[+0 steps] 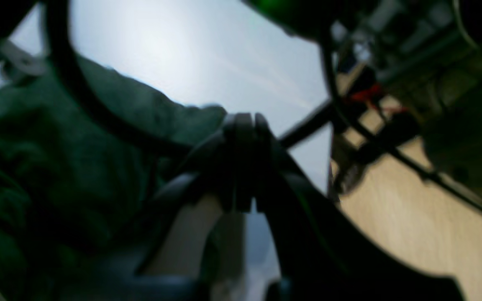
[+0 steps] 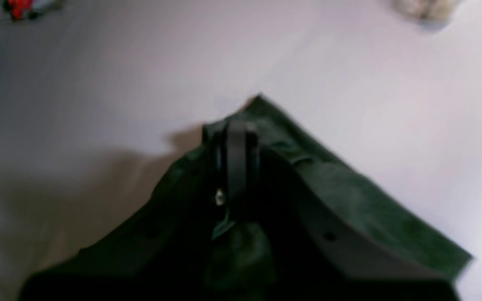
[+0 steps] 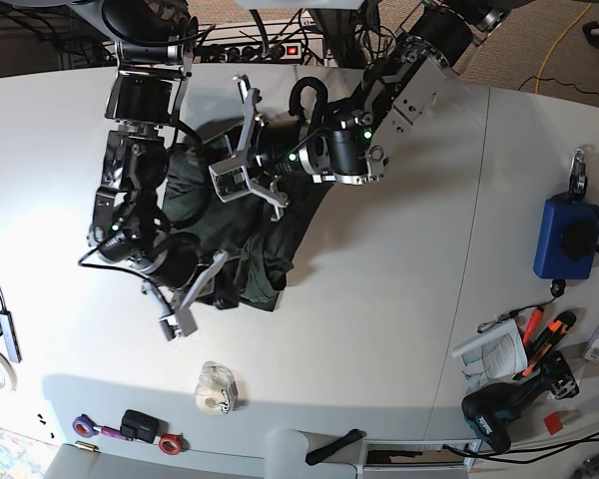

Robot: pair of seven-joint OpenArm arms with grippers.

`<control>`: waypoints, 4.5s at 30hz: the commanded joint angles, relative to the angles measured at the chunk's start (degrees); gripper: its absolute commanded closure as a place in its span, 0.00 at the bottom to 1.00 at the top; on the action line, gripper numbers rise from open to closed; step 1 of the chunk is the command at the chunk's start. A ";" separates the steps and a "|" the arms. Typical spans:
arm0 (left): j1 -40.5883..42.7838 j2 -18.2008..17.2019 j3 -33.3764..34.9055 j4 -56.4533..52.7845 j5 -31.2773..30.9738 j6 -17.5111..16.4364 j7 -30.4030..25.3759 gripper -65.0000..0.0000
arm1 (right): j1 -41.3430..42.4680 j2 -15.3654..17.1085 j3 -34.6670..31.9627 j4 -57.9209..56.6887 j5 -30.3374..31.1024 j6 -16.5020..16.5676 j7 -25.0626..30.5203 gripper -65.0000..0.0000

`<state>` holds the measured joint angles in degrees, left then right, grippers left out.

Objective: Layout the t-shirt on the table in an organized manner, then fold the t-shirt properly
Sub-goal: 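Fold the held edge with the left gripper over toward the right gripper, then pull the bundle with both grippers to flatten it into a square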

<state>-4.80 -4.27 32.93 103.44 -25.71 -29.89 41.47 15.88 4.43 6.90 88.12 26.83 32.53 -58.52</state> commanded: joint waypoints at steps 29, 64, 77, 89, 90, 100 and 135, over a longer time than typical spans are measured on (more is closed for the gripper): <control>-5.51 8.07 -0.04 -20.35 1.64 2.03 0.37 1.00 | 1.55 0.17 0.61 -19.93 -5.03 -1.29 8.15 1.00; -5.64 8.00 -22.27 -15.19 -21.20 -9.01 7.72 1.00 | 6.82 5.31 0.70 -17.05 -1.25 -0.24 1.07 1.00; -3.39 6.97 -14.25 -15.19 -14.73 -6.88 18.56 1.00 | 7.13 13.70 0.70 -17.09 -9.57 -0.26 9.60 1.00; -3.45 6.99 -2.16 -15.19 5.01 7.13 11.15 1.00 | 9.07 9.11 0.63 -21.03 -10.21 -0.26 16.92 1.00; -3.48 6.97 -2.14 -15.19 5.68 7.82 11.15 1.00 | 9.07 8.55 0.66 -22.29 -10.32 -0.26 17.97 1.00; -3.45 6.93 -2.14 -15.37 21.51 16.50 10.08 1.00 | 10.34 7.58 0.66 -33.86 -14.58 -0.15 14.93 1.00; -3.96 -2.91 -2.36 -15.08 42.66 40.33 0.00 1.00 | -9.70 19.56 1.05 -15.82 27.71 5.62 -14.80 1.00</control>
<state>-7.62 -7.27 30.70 87.09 15.97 9.76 42.35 5.74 23.27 7.77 71.90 56.01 38.41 -71.59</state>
